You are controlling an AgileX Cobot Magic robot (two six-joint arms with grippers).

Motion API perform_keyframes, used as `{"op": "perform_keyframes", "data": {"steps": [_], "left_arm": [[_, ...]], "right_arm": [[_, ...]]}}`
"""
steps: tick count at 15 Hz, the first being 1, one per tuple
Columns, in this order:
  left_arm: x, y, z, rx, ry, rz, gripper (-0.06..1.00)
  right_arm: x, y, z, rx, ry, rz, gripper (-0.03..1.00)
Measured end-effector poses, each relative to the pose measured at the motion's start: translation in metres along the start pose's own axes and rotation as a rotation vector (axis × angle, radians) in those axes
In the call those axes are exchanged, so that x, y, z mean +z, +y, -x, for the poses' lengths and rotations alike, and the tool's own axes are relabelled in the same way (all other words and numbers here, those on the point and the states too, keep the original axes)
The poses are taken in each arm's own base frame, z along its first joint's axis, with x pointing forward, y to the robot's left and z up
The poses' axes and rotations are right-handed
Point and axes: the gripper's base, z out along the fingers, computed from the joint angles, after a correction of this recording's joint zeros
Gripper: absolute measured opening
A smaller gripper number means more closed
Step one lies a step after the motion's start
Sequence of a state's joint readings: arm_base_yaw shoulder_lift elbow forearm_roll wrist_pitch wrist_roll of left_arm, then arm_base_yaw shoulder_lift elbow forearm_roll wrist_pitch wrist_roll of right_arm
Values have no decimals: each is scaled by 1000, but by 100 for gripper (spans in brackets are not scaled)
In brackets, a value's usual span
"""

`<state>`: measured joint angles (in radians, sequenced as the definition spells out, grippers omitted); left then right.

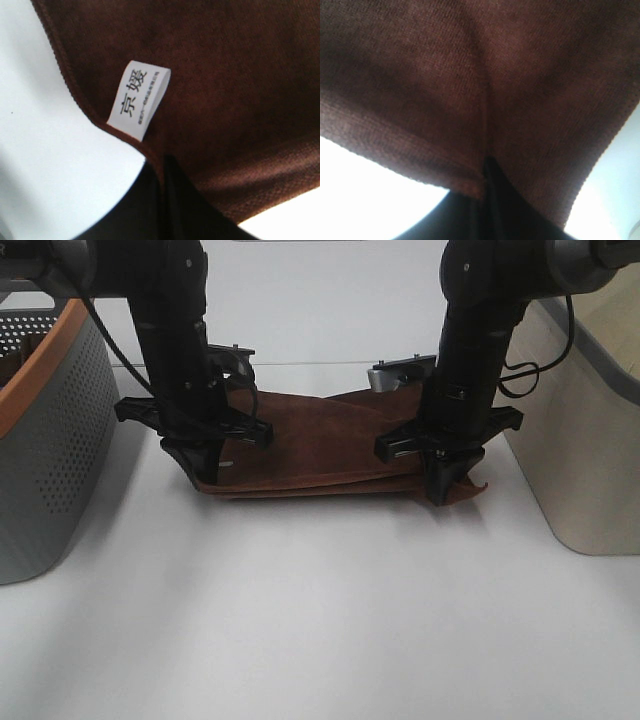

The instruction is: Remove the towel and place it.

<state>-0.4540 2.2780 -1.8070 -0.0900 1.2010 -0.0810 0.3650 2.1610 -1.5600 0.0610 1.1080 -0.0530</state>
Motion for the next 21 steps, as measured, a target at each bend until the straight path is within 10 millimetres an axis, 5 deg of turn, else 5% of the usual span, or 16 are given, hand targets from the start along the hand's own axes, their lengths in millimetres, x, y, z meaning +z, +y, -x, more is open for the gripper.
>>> {"op": "perform_keyframes", "data": {"steps": [5, 7, 10, 14, 17, 21], "left_arm": [[2, -12, -3, 32, 9, 11, 3], [2, -12, -3, 36, 10, 12, 24], [2, -14, -3, 24, 12, -7, 73], [-1, -15, -3, 16, 9, -20, 82], [-38, -18, -8, 26, -73, -32, 82], [-133, -22, -35, 48, -287, -54, 82]], "right_arm": [[6, 0, -3, 2, 13, 1, 17], [7, 1, -4, 9, 20, 18, 31], [7, 2, -8, 11, 64, 28, 60], [-12, 8, -13, 26, 36, 79, 73], [-53, 14, -26, 25, -66, 115, 74], [-123, 23, -62, 6, -236, 149, 74]]}}
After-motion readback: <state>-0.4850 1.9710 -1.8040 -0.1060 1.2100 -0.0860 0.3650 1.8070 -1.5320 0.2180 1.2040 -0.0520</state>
